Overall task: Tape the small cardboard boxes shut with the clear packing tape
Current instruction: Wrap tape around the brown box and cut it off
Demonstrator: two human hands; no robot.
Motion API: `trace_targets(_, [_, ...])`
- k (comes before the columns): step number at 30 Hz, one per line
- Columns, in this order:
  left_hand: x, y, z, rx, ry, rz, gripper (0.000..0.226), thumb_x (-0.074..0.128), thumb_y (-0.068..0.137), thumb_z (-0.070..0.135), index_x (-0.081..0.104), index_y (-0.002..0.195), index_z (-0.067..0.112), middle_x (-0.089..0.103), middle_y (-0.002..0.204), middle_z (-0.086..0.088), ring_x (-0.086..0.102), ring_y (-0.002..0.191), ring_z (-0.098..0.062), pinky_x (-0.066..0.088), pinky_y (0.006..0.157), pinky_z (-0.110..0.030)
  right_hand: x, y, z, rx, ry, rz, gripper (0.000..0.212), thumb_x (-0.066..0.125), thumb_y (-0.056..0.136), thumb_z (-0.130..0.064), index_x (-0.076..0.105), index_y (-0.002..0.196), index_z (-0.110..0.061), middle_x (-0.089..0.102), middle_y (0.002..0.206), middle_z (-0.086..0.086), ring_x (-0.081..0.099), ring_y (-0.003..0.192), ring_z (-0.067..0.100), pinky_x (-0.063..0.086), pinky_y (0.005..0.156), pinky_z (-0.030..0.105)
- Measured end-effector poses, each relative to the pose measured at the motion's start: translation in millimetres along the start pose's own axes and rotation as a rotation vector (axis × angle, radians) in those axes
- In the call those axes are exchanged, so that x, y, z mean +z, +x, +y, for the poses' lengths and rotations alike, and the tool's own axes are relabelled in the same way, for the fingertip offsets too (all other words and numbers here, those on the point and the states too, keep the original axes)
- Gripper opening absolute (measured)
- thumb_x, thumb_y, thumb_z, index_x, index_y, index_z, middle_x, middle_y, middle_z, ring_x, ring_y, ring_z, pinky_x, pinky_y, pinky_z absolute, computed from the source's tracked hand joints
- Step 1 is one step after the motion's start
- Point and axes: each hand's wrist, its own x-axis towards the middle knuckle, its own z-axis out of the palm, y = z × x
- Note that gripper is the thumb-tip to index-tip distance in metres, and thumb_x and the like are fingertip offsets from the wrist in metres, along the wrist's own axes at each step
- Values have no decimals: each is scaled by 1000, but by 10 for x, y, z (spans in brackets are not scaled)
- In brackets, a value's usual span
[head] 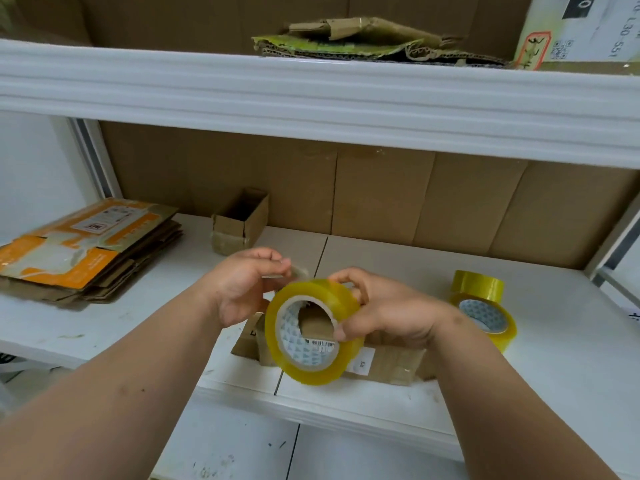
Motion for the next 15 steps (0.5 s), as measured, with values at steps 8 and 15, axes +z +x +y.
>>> trace_targets(8, [1,-1,-12,-90,-62,15,29,51,99,13,59,72,19,70,90,-2,66,107,-37,34,99,-60,-382,-61,-289,-283,141,208,70,81,56,-17,57,121,-21,69,100,13,67,88,22,52,76,29])
trace_targets(15, [85,39,-97,-105,1,135,20,46,104,18,50,84,16,64,105,-13,64,109,-40,42,104,-57,-375,140,-85,-93,3,202,70,78,61,-55,66,118,-16,73,111,10,69,106,26,51,101,46])
